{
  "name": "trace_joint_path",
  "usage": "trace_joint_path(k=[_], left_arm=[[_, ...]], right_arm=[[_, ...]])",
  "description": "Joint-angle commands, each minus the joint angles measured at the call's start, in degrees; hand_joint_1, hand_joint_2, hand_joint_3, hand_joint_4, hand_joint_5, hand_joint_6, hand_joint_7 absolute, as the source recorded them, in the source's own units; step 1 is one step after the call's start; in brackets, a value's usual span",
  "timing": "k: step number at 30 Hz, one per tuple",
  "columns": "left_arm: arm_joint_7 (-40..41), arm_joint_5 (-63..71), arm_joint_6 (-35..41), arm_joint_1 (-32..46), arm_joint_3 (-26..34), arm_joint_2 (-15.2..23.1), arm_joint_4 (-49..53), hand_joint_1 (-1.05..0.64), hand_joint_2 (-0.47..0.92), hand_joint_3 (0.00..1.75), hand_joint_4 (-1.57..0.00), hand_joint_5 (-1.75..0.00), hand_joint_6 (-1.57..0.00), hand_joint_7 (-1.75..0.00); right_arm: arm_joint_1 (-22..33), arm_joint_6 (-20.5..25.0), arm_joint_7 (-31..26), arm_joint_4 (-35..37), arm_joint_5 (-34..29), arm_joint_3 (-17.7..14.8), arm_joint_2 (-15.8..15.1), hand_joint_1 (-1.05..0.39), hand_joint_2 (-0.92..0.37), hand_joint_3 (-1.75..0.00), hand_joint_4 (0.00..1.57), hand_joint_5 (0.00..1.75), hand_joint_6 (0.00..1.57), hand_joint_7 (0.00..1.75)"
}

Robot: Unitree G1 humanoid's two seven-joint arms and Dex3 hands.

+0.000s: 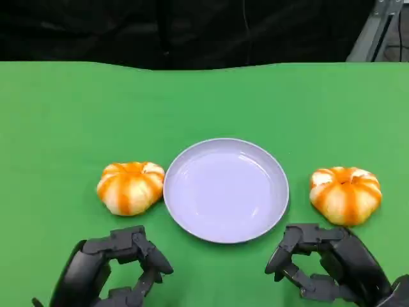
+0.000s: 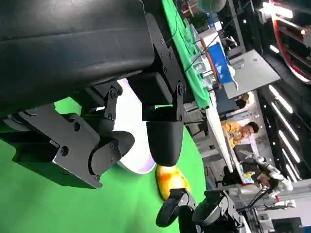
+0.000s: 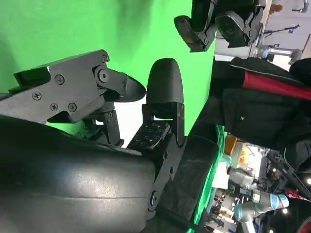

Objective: Grasp the bread from the table and place it into the plate.

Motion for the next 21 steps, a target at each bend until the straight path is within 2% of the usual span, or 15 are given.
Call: trace_joint_path(k=[1, 5, 7, 12, 13, 16, 21], left_arm=[[1.5, 0.7, -0.6, 0.3, 0.7, 0.3, 0.1, 0.09, 0.59, 0.99, -0.82, -1.39, -0.9, -1.1], [2.1, 0.5, -0.2, 0.6, 0.9, -0.2, 0.0, 0.05, 0.7, 0.75, -0.78, -1.27, -0.9, -0.92], [2.4, 0.6, 0.7, 0.8, 0.9, -0.2, -0.7, 0.04, 0.72, 0.72, -0.78, -1.27, -0.9, -0.89], [3.2, 0.7, 1.2, 0.7, 1.4, -0.1, -1.3, -0.01, 0.88, 0.3, -0.78, -0.78, -0.99, -0.28], [3.2, 0.5, 1.2, 0.7, 1.4, -0.1, -1.3, -0.02, 0.9, 0.26, -0.79, -0.73, -1.01, -0.22], [3.5, 0.7, 1.2, 0.6, 1.6, 0.0, -1.2, -0.04, 0.92, 0.21, -0.78, -0.6, -0.99, -0.12], [3.5, 0.8, 1.2, 0.5, 1.7, -0.1, -1.2, -0.04, 0.92, 0.2, -0.79, -0.56, -0.99, -0.09]], right_arm=[[0.1, -0.3, -0.1, -0.2, 0.4, -0.2, -0.4, -0.09, -0.74, -0.73, 0.77, 1.47, 0.86, 1.05], [0.2, -0.4, 0.4, -0.1, 1.0, -0.2, -0.4, -0.08, -0.75, -0.72, 0.77, 1.48, 0.85, 1.04], [0.2, -0.6, 0.1, -0.1, 0.4, -0.2, -0.4, -0.08, -0.75, -0.72, 0.77, 1.48, 0.86, 1.04], [-0.1, -0.7, 0.0, 0.3, 0.3, -0.4, -0.5, -0.09, -0.75, -0.72, 0.78, 1.47, 0.86, 1.04], [-0.1, -0.7, 0.1, 0.4, 0.3, -0.4, -0.5, -0.09, -0.74, -0.73, 0.78, 1.47, 0.86, 1.04], [-0.3, -0.8, 0.5, 0.8, 0.9, -0.4, -0.4, -0.09, -0.74, -0.73, 0.78, 1.47, 0.86, 1.03], [-0.3, -0.8, 0.6, 0.9, 1.0, -0.4, -0.4, -0.09, -0.74, -0.74, 0.78, 1.47, 0.87, 1.02]])
